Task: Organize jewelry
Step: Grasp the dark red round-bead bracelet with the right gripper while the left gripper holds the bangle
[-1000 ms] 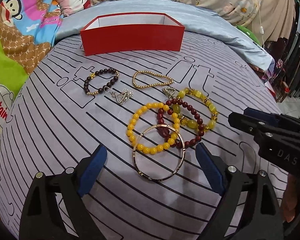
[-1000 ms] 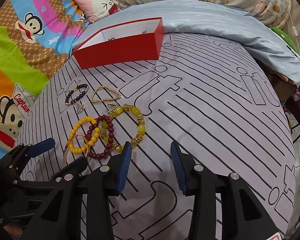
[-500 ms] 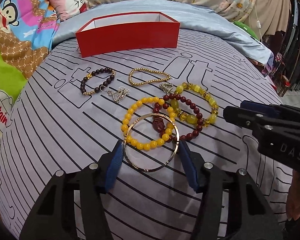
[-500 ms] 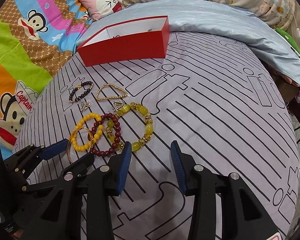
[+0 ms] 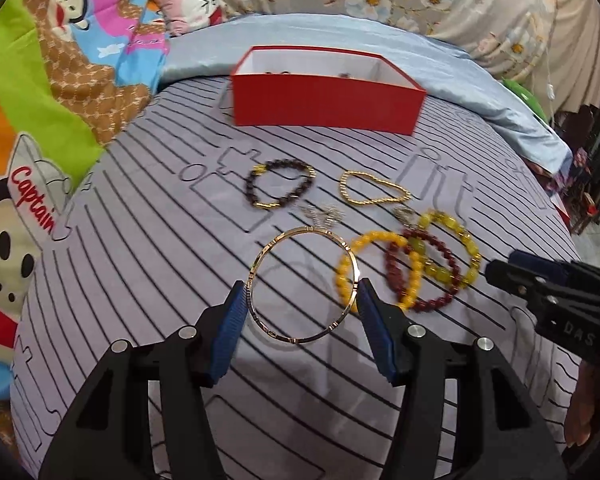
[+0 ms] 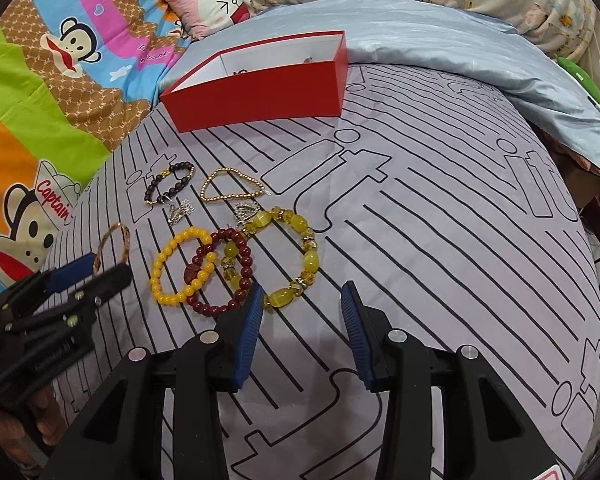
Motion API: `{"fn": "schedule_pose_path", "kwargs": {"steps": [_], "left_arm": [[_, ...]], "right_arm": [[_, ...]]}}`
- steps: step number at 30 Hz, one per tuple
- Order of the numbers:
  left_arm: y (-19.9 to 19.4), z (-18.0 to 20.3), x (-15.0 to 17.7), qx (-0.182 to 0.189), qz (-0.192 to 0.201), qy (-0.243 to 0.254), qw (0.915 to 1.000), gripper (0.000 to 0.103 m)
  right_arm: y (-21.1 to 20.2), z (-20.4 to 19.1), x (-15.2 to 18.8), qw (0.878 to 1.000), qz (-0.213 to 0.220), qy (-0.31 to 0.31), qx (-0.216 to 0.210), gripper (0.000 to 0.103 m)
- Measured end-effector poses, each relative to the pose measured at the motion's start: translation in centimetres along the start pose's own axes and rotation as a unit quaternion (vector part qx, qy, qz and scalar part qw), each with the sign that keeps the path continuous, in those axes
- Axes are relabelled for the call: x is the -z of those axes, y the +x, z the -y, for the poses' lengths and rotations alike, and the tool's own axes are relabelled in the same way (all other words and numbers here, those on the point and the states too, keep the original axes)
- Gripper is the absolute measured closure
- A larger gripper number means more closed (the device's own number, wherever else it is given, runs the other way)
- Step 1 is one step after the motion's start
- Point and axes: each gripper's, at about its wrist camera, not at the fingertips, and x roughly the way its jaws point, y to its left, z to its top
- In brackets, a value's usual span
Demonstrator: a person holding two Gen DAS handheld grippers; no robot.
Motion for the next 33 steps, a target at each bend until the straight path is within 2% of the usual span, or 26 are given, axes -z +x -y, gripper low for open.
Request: {"fn": "schedule_pose_path", "kwargs": {"steps": [9,15,23,31,33], "left_arm": [[0.5,-2.0,-0.1,-0.018,-0.001,-0.021,0.9996,0.05],[1.0,-1.8,0.0,-0.016,-0.006,-0.021,0.9996,0.05],[1.3,-1.7,-0.1,-0.012,-0.005,-0.02,0.9997,0.05],[1.5,-1.6,-0.2,-0.011,-0.007,-0.02,0.9997,0.05],[1.5,-1.6,-0.1,-0.01,-0.007,-0.02,0.9997,0.05]], "right_arm": [[0.8,-1.4,-0.4,1.0,-0.009,-0.012,-0.024,0.073],[1.3,-1.7,-0.9,0.999,-0.01,-0.014,-0.029,0.075],[2.4,-2.3,-1.9,0.999,-0.015,-0.013,-0.039,0.084],[3.8,-2.1,-2.2,0.999,-0.025,-0.001,-0.046,0.086],[3.9,-2.0,-2.2,0.999,-0.028,-0.001,-0.046,0.091]]}}
